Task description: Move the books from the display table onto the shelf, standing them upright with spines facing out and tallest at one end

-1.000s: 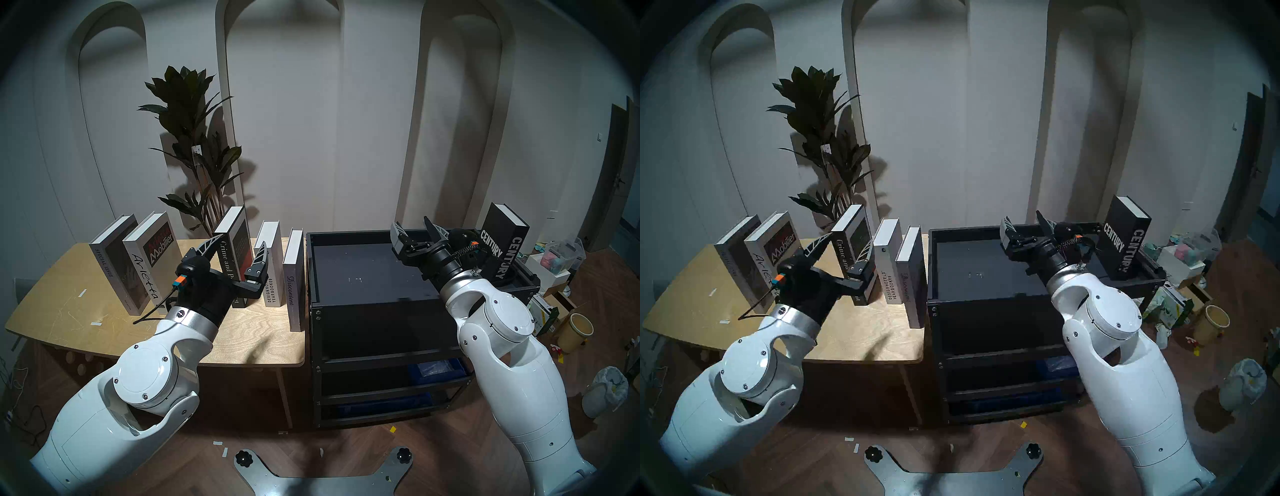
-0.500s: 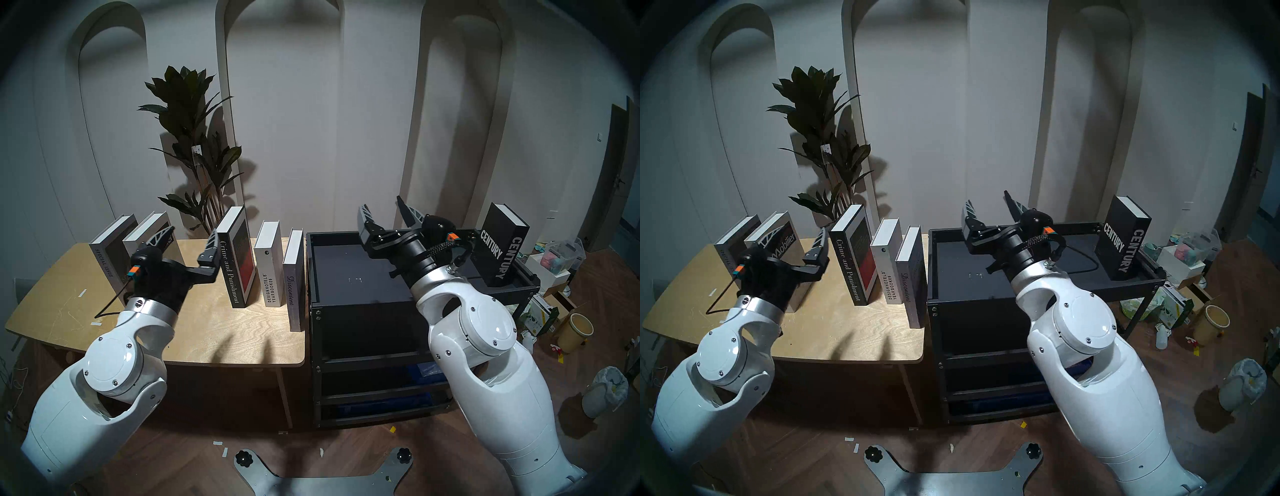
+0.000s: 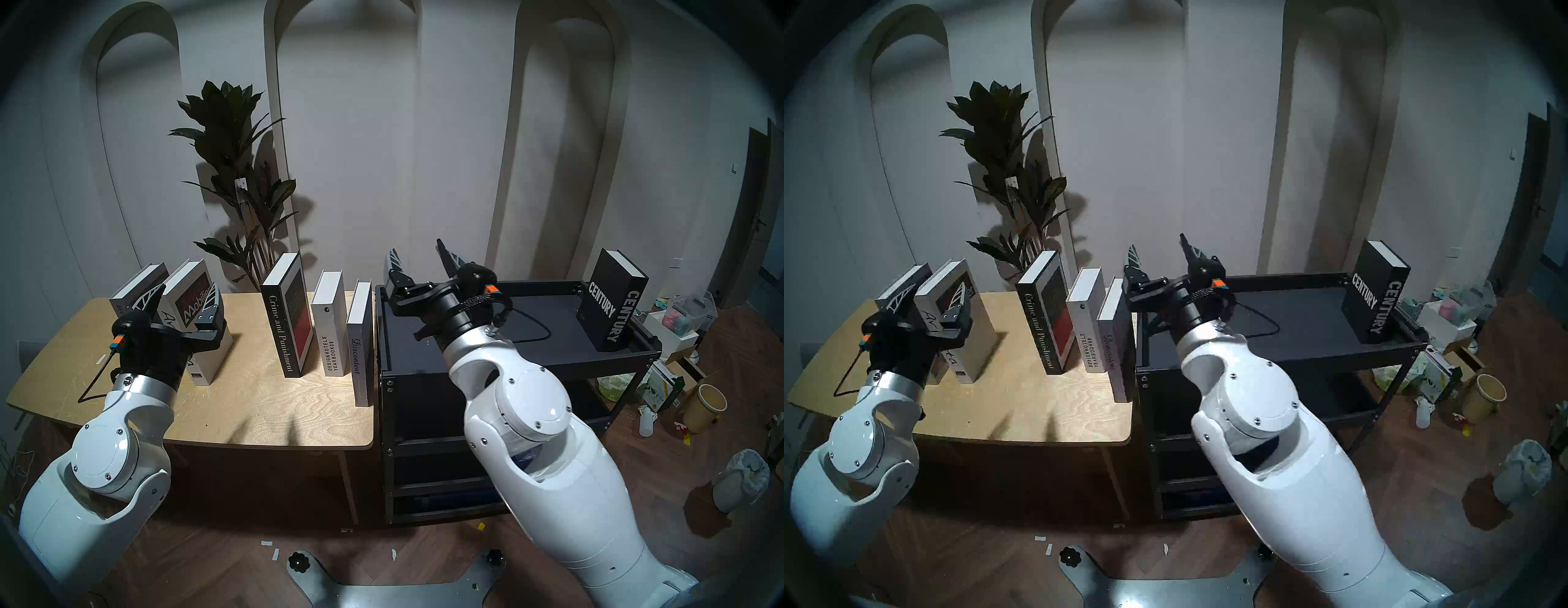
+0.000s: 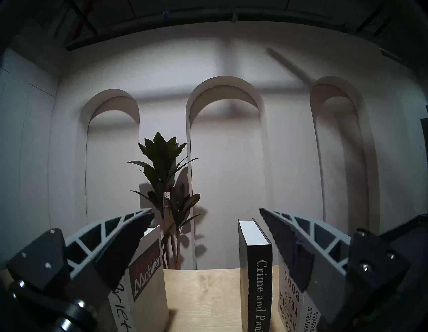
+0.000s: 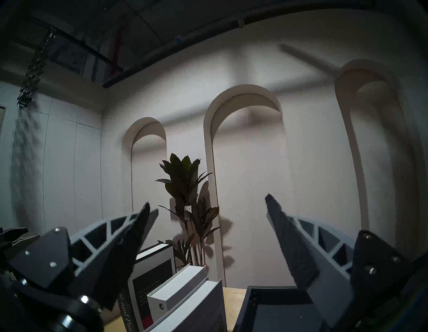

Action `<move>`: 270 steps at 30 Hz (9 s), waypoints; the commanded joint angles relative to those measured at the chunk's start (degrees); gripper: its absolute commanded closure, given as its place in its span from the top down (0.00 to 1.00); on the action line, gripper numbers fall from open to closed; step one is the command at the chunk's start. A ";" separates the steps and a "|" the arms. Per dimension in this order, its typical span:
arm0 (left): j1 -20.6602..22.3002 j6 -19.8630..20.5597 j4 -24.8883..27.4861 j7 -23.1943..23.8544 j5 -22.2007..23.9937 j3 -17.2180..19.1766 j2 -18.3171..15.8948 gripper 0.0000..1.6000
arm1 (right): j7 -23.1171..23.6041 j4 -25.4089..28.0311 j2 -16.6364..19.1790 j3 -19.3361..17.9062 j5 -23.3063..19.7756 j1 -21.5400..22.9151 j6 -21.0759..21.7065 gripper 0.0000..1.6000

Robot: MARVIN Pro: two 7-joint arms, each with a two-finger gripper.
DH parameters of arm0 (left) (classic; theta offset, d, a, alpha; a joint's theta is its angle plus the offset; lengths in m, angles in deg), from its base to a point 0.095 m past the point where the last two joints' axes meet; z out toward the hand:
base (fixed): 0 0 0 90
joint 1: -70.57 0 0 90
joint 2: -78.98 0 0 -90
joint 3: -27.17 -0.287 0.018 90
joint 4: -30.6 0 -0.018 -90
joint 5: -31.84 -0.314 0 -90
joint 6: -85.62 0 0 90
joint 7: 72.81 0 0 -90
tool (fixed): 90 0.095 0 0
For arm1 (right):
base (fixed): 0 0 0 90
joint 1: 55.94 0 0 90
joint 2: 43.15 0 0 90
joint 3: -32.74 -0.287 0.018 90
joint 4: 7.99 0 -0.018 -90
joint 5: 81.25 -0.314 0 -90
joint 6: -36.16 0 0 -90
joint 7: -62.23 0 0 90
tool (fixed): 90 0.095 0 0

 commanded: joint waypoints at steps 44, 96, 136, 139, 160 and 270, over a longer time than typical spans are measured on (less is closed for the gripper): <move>-29.50 -15.72 1.61 32.38 14.74 26.46 12.35 1.00 | -32.72 -29.44 -20.01 21.65 18.38 17.32 -12.68 1.00; -32.44 -16.62 -1.38 45.69 22.43 31.21 17.23 1.00 | -45.00 -51.07 -27.22 35.17 11.05 26.08 -21.35 1.00; -31.57 -16.44 -7.91 54.00 28.55 33.82 17.09 1.00 | -47.23 -73.24 -36.04 40.85 -3.02 34.63 -28.08 1.00; -31.33 -16.34 -8.15 54.36 28.77 33.91 16.88 1.00 | -46.78 -75.62 -36.76 40.72 -3.84 35.33 -29.12 1.00; -30.16 -15.59 -9.87 55.30 30.12 33.98 15.44 1.00 | -46.70 -84.37 -38.75 41.36 -8.28 38.07 -33.13 1.00; -21.33 -12.08 -19.42 58.24 35.84 30.97 4.92 1.00 | -54.94 -78.65 -35.48 43.23 -15.75 65.31 -34.05 0.00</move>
